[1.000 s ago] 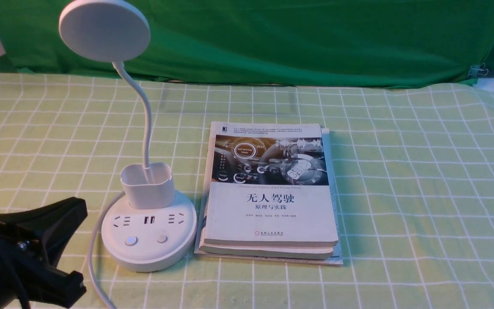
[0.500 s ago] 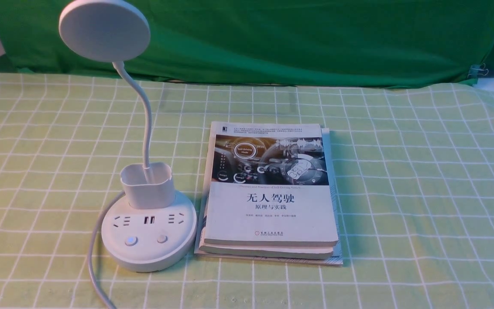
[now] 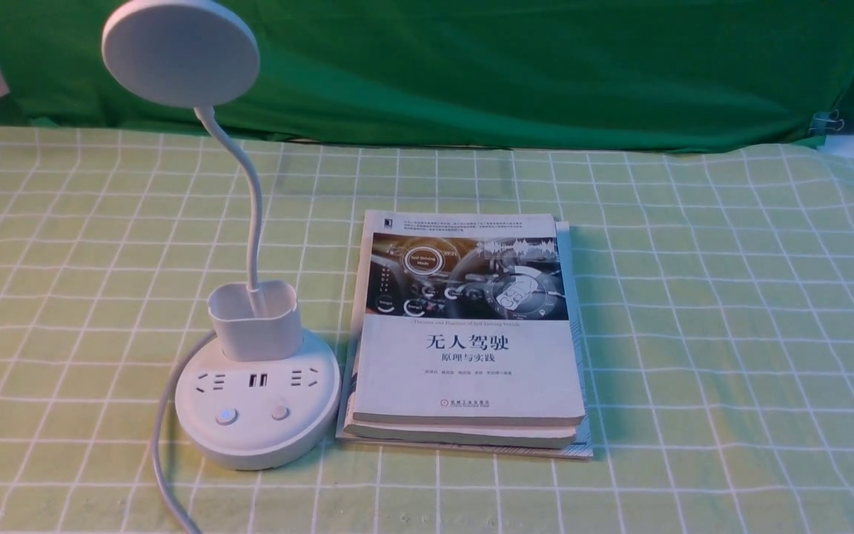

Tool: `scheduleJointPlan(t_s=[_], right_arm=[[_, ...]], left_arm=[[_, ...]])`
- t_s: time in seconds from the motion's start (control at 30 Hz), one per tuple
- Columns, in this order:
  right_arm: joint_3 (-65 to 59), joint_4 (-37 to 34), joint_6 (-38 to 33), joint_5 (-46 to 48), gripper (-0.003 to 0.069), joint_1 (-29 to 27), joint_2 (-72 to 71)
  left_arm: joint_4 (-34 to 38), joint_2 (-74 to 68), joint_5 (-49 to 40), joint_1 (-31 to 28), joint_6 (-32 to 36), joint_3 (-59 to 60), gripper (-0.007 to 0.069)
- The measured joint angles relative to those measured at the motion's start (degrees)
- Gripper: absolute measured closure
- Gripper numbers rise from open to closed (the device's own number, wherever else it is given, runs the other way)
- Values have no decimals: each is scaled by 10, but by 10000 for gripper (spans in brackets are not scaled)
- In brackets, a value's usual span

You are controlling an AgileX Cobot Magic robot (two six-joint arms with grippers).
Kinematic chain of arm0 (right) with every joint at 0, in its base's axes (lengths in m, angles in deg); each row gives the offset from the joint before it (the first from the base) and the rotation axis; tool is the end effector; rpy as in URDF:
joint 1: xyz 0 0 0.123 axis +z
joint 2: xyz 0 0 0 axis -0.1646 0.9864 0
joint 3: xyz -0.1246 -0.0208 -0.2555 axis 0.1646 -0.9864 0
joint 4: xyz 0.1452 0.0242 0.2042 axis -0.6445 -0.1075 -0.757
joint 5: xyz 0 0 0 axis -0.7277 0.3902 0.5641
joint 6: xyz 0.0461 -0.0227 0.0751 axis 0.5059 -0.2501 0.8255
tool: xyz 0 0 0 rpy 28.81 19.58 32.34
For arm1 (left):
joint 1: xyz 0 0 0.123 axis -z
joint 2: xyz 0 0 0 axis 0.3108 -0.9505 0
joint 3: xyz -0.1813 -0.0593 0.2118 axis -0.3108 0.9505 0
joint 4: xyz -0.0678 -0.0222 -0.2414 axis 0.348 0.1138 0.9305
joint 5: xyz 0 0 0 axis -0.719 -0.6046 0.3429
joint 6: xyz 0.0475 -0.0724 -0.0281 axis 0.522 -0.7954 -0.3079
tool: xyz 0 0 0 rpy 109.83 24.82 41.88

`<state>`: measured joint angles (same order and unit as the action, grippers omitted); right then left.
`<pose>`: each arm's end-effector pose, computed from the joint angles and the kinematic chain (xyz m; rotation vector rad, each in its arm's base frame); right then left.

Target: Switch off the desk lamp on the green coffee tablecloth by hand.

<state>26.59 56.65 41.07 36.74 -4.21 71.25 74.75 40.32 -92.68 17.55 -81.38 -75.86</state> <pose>0.0550 0.0062 0.1868 0.0496 1.7436 0.1959 0.0555 -0.0015 0.1889 -0.0159 1.7311 -0.0326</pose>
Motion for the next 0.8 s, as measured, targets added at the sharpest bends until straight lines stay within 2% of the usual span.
scheduleJointPlan(t_s=[0.8], right_arm=[[0,0,-1,0,421,0,0]], left_arm=[[-28,0,0,0,-1,0,624]])
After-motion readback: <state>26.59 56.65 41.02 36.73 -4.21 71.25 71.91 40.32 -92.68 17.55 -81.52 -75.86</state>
